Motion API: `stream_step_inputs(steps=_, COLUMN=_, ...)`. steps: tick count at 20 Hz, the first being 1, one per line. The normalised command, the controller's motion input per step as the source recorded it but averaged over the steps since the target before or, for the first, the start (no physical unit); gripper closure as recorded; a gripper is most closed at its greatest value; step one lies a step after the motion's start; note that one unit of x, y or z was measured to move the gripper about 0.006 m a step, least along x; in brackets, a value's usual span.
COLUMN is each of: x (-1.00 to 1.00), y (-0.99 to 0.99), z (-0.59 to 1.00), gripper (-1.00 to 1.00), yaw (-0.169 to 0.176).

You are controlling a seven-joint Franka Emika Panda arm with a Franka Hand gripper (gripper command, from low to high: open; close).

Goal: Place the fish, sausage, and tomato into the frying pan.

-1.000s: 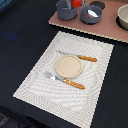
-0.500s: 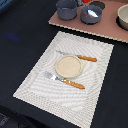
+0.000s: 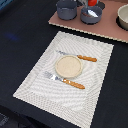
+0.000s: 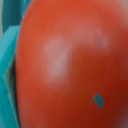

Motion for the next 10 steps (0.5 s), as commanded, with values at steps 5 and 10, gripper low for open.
stream_step_inputs(steps=5, x=0.29, y=0.37, z=-0.16, gripper=1.00, yaw=0.000)
stream_step_inputs(steps=10, x=0.16, y=0.29, z=0.01, gripper=-1.00, yaw=-0.004)
